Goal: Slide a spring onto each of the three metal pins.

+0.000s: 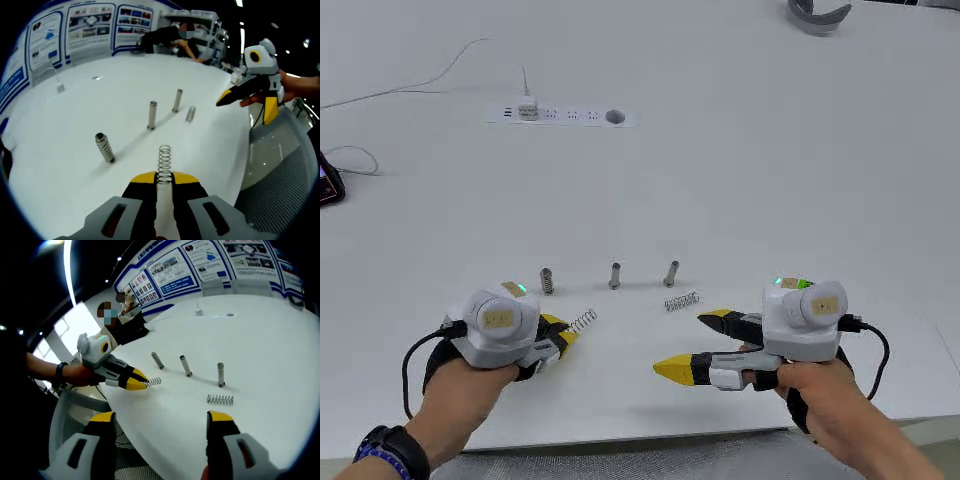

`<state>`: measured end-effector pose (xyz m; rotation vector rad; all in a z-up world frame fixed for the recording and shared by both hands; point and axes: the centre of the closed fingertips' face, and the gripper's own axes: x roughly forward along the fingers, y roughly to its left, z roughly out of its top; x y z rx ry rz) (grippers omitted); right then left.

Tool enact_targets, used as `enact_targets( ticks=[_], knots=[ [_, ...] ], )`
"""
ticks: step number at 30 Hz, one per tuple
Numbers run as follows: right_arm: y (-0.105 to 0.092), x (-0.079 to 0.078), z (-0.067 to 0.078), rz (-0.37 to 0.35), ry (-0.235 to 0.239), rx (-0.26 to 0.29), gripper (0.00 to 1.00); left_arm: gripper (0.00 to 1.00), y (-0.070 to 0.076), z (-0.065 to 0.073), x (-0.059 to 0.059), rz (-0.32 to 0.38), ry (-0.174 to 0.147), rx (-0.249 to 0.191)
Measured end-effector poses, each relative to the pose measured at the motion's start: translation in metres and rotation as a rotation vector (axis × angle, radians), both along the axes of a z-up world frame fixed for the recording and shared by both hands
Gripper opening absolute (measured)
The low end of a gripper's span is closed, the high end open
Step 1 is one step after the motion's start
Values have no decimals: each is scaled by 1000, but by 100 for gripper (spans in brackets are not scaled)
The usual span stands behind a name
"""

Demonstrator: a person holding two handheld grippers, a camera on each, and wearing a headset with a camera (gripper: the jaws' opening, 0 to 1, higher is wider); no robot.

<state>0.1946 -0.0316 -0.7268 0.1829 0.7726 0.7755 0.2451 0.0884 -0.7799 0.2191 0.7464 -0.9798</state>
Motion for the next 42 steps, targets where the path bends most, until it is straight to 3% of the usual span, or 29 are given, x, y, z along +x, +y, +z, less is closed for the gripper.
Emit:
enact_targets(
  ticks=[13, 24, 34, 42],
  knots=[
    [25, 8, 6, 32, 8, 64, 72, 10, 15, 27, -1, -11, -44, -12],
    [42, 11, 9, 62, 19, 110, 68, 10, 21, 47, -10, -36, -79, -19],
    [59, 16, 15, 88, 32, 157, 64, 10, 17, 62, -22, -68, -98, -39],
    [76, 21, 26, 108, 45, 228, 56, 10, 4, 70, -33, -103, -104, -59]
  ],
)
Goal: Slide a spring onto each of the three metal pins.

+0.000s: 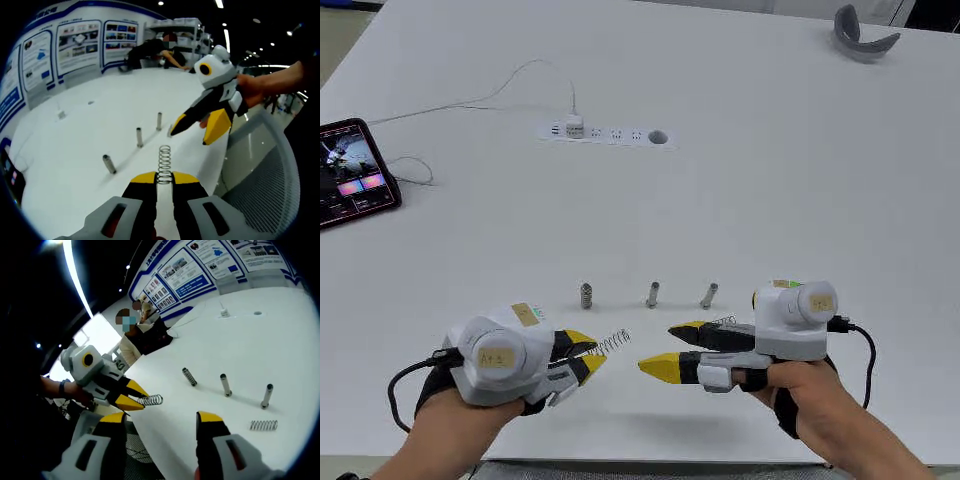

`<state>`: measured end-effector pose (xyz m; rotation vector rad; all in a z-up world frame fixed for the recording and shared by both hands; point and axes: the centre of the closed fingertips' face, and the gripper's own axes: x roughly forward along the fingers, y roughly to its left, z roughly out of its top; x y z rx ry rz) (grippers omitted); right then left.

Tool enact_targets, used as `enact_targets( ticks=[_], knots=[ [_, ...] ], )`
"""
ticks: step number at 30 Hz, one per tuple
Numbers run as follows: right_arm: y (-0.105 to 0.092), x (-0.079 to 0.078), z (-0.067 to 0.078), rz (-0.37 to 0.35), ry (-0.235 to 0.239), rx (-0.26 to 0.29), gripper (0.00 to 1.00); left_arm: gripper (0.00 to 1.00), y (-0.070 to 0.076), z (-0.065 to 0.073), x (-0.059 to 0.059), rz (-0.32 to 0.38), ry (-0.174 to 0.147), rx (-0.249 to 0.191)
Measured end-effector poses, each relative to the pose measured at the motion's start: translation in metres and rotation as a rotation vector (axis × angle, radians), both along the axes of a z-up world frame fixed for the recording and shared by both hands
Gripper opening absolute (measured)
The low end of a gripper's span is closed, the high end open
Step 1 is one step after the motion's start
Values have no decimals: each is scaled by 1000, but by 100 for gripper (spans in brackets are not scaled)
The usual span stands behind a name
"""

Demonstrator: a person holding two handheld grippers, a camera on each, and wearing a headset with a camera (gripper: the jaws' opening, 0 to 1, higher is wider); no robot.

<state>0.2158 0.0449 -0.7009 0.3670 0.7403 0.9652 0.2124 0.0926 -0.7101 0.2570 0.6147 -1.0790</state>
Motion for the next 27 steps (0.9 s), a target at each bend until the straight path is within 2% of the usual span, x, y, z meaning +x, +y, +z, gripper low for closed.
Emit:
enact_targets(
  ticks=[6, 15, 21, 27],
  knots=[
    [9, 0, 7, 15, 18, 52, 47, 10, -11, 6, -7, -33, -9, -12],
    [14, -3, 10, 39, 37, 86, 34, 10, -24, 17, -11, -66, -22, -34],
    [16, -5, 13, 48, 54, 110, 27, 10, -29, 19, -12, -84, -27, -37],
    [14, -6, 15, 43, 60, 125, 23, 10, -30, 19, -13, -95, -26, -37]
  ],
)
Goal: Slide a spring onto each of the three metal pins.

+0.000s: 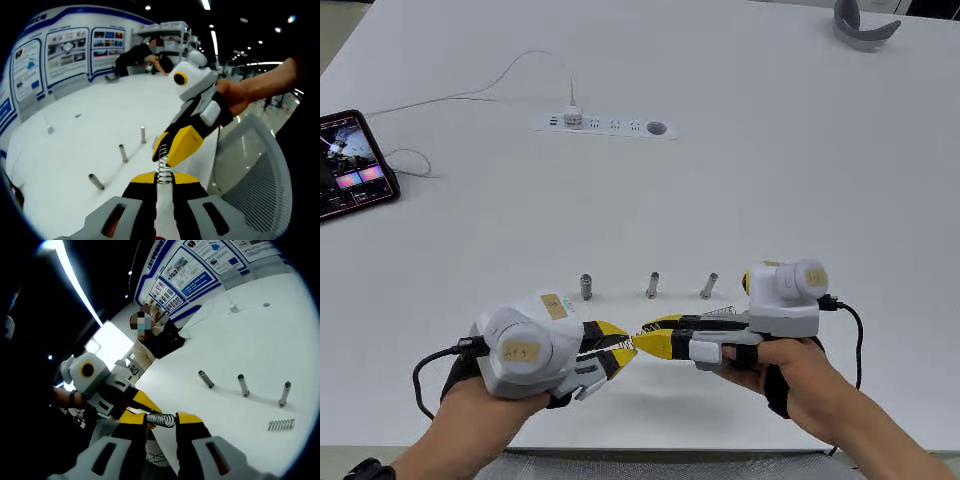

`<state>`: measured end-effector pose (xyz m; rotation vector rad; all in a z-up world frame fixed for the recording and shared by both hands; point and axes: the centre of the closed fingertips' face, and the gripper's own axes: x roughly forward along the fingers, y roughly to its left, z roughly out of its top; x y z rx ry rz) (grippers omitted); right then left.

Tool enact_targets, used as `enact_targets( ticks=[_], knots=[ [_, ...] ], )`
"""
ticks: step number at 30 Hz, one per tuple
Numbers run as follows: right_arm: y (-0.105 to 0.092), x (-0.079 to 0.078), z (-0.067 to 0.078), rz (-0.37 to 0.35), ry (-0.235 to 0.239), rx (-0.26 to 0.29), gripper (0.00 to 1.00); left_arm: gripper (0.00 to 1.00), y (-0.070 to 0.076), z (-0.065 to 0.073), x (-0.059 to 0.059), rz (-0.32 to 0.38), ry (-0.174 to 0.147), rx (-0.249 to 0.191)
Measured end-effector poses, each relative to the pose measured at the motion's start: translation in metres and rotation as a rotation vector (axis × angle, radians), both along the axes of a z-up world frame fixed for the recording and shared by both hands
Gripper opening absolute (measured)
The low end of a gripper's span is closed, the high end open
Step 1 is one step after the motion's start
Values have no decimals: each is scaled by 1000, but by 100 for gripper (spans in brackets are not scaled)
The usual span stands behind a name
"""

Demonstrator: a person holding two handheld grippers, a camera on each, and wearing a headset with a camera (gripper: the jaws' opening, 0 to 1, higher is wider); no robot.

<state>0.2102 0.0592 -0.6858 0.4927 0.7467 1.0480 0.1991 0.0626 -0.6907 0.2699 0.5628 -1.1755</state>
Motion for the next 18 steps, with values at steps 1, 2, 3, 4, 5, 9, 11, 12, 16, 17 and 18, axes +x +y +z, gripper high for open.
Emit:
enact_targets(
  ticks=[1, 2, 3, 4, 5, 9, 11, 12, 16, 17, 18],
  knots=[
    [0, 0, 1, 0, 1, 5, 22, 10, 0, 0, 0, -4, 0, 2],
    [0, 0, 2, 0, 1, 8, 21, 10, 0, -1, -1, -6, 0, 3],
    [0, 0, 3, 1, 3, 14, 20, 10, 0, -1, -1, -8, 0, 3],
    [0, 0, 4, 2, 4, 19, 19, 10, 0, -1, -1, -8, 1, 3],
    [1, 0, 4, 4, 6, 22, 19, 10, 0, -1, -1, -10, 1, 3],
    [3, -1, 5, 12, 9, 28, 17, 10, -1, -1, -2, -16, 2, 3],
    [4, -2, 6, 19, 7, 32, 14, 10, -2, -1, -2, -21, 2, 3],
    [5, -2, 7, 22, 6, 33, 13, 10, -3, -1, -2, -23, 2, 4],
    [6, -4, 8, 32, 3, 34, 13, 10, -4, -2, -2, -30, 6, 5],
    [5, -4, 8, 33, 3, 31, 13, 10, -4, -2, -2, -32, 6, 6],
    [5, -4, 7, 36, 2, 30, 13, 10, -4, -2, -2, -34, 8, 5]
  ],
)
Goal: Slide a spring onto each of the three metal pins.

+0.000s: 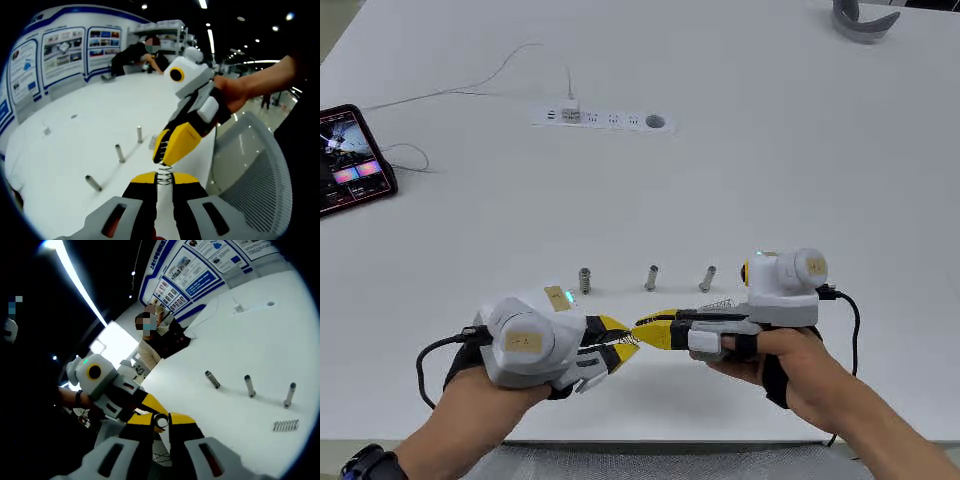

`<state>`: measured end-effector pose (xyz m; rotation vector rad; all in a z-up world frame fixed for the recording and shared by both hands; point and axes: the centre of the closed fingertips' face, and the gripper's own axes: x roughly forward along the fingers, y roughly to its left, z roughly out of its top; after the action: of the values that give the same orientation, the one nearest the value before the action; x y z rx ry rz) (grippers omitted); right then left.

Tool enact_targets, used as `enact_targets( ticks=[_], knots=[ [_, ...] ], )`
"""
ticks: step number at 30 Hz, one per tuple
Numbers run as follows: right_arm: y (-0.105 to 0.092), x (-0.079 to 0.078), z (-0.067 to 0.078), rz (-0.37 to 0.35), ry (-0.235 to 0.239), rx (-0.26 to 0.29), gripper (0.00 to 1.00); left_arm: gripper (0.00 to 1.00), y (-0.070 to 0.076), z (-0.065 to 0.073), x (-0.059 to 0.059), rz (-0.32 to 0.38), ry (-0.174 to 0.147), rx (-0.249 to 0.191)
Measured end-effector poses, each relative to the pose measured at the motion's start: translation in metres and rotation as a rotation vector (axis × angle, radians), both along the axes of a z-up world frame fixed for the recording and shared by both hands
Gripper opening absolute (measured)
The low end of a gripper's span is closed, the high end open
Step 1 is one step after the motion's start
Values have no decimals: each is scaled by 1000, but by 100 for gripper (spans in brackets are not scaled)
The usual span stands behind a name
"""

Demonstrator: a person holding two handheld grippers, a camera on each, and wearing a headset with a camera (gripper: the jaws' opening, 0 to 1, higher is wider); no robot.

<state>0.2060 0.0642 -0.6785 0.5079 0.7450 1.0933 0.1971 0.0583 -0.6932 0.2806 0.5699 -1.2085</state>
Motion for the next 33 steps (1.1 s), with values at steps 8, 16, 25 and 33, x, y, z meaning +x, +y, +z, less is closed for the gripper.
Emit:
enact_targets(
  ticks=[8, 16, 25, 33],
  knots=[
    [-3, -2, -1, 11, -7, -20, 12, 11, -3, -2, -2, -17, 9, 1],
    [-5, -5, -1, 55, -24, -61, 12, 10, -6, 0, -3, -43, 5, 1],
    [-8, -5, 5, 187, -102, -186, 12, 10, -11, 5, 0, -86, 7, -22],
    [-15, -3, 14, 355, -211, -350, 12, 10, -23, 14, 5, -136, 15, -55]
  ],
)
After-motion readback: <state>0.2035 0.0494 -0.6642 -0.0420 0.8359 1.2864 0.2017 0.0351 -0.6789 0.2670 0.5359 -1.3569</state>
